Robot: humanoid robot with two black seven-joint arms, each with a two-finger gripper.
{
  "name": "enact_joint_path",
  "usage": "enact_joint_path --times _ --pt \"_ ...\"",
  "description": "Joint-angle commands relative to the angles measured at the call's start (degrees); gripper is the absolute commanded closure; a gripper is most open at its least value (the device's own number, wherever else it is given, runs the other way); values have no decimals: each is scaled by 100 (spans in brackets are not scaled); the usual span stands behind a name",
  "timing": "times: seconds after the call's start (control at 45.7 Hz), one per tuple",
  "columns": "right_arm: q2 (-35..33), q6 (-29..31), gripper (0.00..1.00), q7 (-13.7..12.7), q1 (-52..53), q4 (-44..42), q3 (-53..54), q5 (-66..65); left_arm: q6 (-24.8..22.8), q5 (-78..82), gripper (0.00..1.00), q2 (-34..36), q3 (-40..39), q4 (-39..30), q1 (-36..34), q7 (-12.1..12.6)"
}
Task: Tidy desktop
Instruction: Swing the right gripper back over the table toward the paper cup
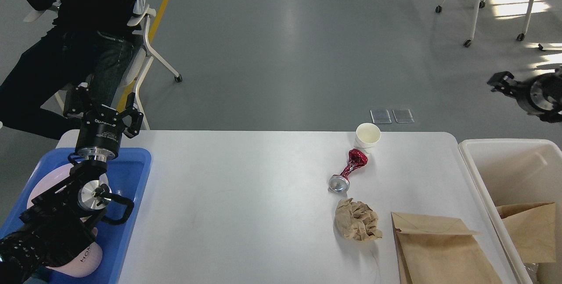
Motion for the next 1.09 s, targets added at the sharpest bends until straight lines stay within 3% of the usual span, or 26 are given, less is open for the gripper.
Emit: enact_joint_path --times 0.0,0.131,0.394,0.613,1.073 --pt "505 666 0 0 522 122 -200 4 3 3 3 0 0 0 0 0" --pt "805 1070 0 0 1145 666 -358 4 3 3 3 0 0 0 0 0" --pt "840 1756 0 0 2833 2599 -455 4 -6 3 3 0 0 0 0 -9" --pt "787 2495 0 0 3730 3295 -516 4 3 3 3 0 0 0 0 0" --pt "814 2064 0 0 2668 3049 -174 4 -6 3 4 0 0 0 0 -9"
